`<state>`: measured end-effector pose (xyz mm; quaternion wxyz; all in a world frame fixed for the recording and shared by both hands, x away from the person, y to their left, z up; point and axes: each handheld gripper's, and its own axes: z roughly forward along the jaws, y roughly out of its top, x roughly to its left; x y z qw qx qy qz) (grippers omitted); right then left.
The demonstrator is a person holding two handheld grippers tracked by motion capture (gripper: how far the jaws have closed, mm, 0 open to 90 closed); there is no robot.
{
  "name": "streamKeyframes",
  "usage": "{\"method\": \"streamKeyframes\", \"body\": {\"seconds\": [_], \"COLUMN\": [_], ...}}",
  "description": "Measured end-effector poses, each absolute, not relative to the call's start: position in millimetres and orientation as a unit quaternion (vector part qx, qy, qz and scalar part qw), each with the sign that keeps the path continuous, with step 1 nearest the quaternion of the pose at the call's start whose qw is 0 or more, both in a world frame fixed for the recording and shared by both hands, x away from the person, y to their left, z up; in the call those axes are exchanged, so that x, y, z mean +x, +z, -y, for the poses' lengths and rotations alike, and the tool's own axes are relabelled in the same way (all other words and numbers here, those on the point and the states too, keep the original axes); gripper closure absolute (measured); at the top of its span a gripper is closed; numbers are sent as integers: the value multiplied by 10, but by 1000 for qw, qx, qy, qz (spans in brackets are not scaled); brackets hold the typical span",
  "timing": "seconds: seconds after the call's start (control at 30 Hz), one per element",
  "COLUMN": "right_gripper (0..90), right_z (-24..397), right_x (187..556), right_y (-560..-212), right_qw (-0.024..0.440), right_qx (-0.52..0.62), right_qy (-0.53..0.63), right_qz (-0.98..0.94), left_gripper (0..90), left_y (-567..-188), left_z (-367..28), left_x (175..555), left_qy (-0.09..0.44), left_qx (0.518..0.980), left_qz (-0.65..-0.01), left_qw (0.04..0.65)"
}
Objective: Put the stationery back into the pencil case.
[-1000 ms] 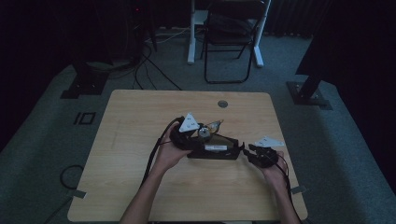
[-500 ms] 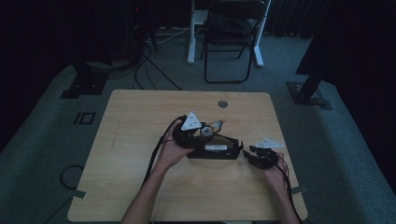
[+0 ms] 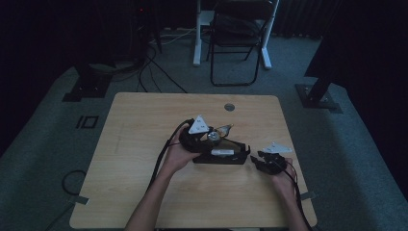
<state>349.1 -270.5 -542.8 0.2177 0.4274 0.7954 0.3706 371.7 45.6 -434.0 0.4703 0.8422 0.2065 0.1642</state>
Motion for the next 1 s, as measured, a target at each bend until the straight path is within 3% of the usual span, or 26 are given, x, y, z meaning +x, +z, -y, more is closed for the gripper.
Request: {"method": "streamKeyframes", "body": {"seconds": [1.0], "right_gripper": [563], "right_z": [2731], "right_x": [3528], "right_y": [-5517], "right_qw": [216], "right_qx": [431], "right_qy": [357], "right_qz": [-800], "left_gripper": [415], "left_y": [-4558], "left_z": [-411], "left_x": [3825], "left_qy": [140], "left_qx": [858], "left_qz": [-204], "left_qw": [451]}}
